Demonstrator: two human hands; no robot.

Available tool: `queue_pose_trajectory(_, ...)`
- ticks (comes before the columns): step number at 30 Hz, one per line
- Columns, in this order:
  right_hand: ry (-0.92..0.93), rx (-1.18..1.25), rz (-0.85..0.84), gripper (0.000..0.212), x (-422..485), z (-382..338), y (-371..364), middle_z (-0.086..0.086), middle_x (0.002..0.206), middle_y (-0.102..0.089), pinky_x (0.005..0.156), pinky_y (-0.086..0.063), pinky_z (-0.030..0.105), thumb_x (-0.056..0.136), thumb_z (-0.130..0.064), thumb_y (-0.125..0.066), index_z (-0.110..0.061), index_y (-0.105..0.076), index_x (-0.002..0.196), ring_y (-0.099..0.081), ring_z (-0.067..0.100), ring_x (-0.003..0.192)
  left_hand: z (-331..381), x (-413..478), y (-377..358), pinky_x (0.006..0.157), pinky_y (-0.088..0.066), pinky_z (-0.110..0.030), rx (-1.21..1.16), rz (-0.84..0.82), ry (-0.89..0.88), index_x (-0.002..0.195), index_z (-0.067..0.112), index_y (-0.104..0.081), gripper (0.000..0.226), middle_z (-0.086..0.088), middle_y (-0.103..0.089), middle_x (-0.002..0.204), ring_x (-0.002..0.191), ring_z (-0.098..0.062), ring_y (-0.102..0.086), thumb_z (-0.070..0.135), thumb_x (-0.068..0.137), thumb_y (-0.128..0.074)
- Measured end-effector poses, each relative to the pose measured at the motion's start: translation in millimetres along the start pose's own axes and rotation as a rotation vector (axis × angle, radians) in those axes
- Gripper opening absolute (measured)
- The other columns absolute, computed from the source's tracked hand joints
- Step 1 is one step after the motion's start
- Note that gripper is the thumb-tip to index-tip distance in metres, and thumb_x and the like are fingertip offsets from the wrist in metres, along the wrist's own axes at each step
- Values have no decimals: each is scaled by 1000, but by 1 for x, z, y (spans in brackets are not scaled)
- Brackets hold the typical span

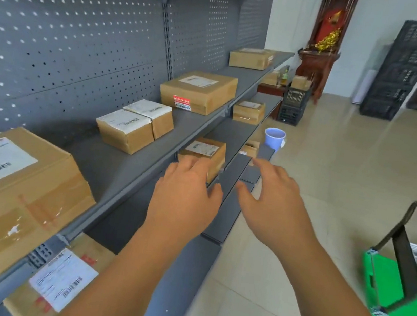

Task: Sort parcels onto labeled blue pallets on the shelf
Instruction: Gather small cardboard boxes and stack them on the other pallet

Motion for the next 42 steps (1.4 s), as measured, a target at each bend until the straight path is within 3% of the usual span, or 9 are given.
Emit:
queue_pose_trajectory(5,-26,-2,24,54,54,24,-7,0,145,-52,101,-46,52,96,-45,-57,-31,-44,146,-45,31,130,5,49,-29,95,-51,-50,-26,-48,-31,130,29,-57,35,3,-56,133,122,-27,-50,35,96,-60)
queue_pose_trajectory(10,33,55,19,54,119,46,-13,2,140,-54,103,-45,52,95,-44,-57,-30,-46,146,-46,30,129,7,108,-54,89,-49,-41,-14,17,4,125,24,-60,32,1,-56,134,117,-26,-51,32,94,-62)
queue_pose_trajectory(14,113,112,-36,57,176,63,-16,-2,144,-52,103,-42,43,93,-45,-60,-32,-45,146,-41,25,136,15,154,-78,93,-46,-38,-29,62,60,129,29,-59,35,5,-56,135,119,-23,-50,35,94,-63)
queue_pose_trajectory(19,194,179,-115,58,245,69,-21,-3,143,-51,99,-43,40,93,-48,-59,-34,-43,146,-42,22,135,17,196,-93,97,-48,-41,8,94,183,130,33,-59,37,6,-56,134,120,-23,-51,36,93,-61)
queue_pose_trajectory(23,302,228,-211,57,277,51,-43,-4,142,-50,92,-37,34,93,-47,-59,-33,-43,147,-41,20,132,-2,206,-86,98,-49,-44,63,171,312,134,30,-59,40,5,-57,135,123,-22,-51,36,94,-61)
queue_pose_trajectory(28,424,288,-332,57,292,8,-86,-4,139,-51,101,-43,41,93,-49,-59,-33,-45,146,-44,22,130,-41,202,-64,96,-51,-46,166,238,441,137,27,-58,44,5,-55,138,126,-22,-52,35,94,-62)
queue_pose_trajectory(33,537,324,-397,57,297,-44,-135,-8,145,-49,99,-36,30,93,-51,-59,-35,-44,146,-39,15,136,-90,194,-36,97,-50,-47,235,318,554,136,24,-58,44,3,-57,134,122,-25,-53,35,93,-62)
queue_pose_trajectory(37,605,317,-429,54,301,-85,-167,-6,141,-51,98,-38,33,93,-48,-60,-33,-46,143,-42,19,134,-124,194,-13,95,-49,-45,317,389,617,135,25,-60,43,2,-60,130,118,-27,-55,33,92,-64)
queue_pose_trajectory(42,660,279,-449,55,312,-125,-201,-3,142,-53,108,-40,39,93,-46,-59,-27,-49,144,-42,24,132,-158,198,5,88,-47,-43,379,453,641,131,23,-63,42,1,-64,126,112,-30,-58,33,90,-65)
Point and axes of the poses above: each hand's wrist, its own x-axis towards the middle knuckle, its own y-axis out of the back of the hand, z = x × y, the point moved 8 cm from there along x, towards the middle knuckle
